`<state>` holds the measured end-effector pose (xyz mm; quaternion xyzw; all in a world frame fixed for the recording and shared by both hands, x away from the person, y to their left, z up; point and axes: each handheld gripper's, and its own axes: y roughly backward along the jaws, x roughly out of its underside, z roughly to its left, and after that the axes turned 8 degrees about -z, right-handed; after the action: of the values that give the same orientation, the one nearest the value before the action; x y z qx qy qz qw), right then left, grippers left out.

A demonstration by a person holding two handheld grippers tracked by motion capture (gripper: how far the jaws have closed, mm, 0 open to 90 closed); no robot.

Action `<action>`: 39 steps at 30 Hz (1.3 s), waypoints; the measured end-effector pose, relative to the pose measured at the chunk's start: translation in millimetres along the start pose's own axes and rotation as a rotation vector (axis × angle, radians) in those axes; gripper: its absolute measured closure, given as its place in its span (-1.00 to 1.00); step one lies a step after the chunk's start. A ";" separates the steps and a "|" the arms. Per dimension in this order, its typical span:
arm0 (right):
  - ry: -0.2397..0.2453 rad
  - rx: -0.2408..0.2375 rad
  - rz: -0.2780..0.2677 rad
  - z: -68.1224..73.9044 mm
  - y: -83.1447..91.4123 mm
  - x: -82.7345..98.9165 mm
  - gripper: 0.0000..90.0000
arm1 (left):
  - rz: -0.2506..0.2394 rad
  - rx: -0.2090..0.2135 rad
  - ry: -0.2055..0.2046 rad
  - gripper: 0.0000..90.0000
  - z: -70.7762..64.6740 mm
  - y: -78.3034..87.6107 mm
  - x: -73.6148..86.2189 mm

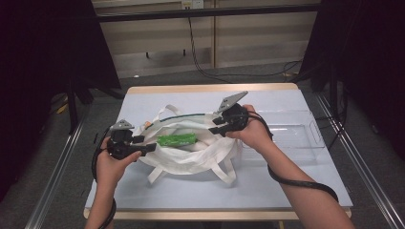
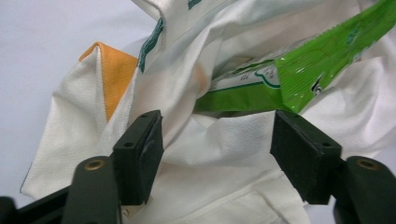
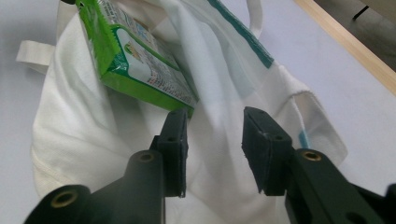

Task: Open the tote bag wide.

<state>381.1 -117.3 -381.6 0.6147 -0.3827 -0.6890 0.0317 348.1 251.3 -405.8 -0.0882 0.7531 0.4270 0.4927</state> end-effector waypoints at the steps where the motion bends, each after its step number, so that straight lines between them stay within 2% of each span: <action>1: 0.003 0.001 0.002 2.1 0.1 -1.7 0.26 | 0.006 -0.006 -0.007 -0.27 -0.1 0.8 -0.3; 10: 0.025 -0.005 0.016 18.5 -6.1 -13.8 -0.07 | 0.002 -0.014 -0.004 -0.58 -4.7 2.1 0.0; 18: 0.042 -0.036 0.028 30.8 -13.2 -21.7 -0.16 | 0.006 -0.003 -0.007 -0.68 -7.5 -2.0 -0.6; 20: 0.048 -0.044 0.033 33.1 -14.8 -23.3 -0.17 | 0.009 -0.005 -0.020 -0.70 -7.9 -2.7 -1.9; 24: 0.073 -0.064 0.053 39.8 -22.0 -24.4 -0.15 | 0.007 0.006 -0.013 -0.71 -9.3 -7.0 -2.8; 26: 0.071 -0.081 0.061 43.5 -26.8 -25.1 -0.14 | 0.016 0.010 -0.027 -0.72 -8.4 -7.8 -3.1; 33: 0.137 -0.115 0.087 51.5 -48.2 -35.5 -0.04 | 0.008 0.020 -0.015 -0.73 -8.6 -7.7 -1.1; 36: 0.152 -0.123 0.095 52.8 -56.9 -39.2 0.10 | 0.010 0.022 -0.022 -0.74 -8.5 -7.0 -0.2; 38: 0.171 -0.124 0.105 52.7 -60.7 -41.1 0.29 | 0.009 0.018 -0.015 -0.74 -9.1 -6.9 0.7; 39: 0.175 -0.131 0.105 52.4 -62.1 -41.4 0.31 | 0.003 0.025 -0.011 -0.74 -9.1 -7.6 1.7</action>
<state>372.0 -26.6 -385.2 0.6482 -0.3643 -0.6536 0.1409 345.4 240.4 -410.0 -0.0783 0.7558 0.4188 0.4973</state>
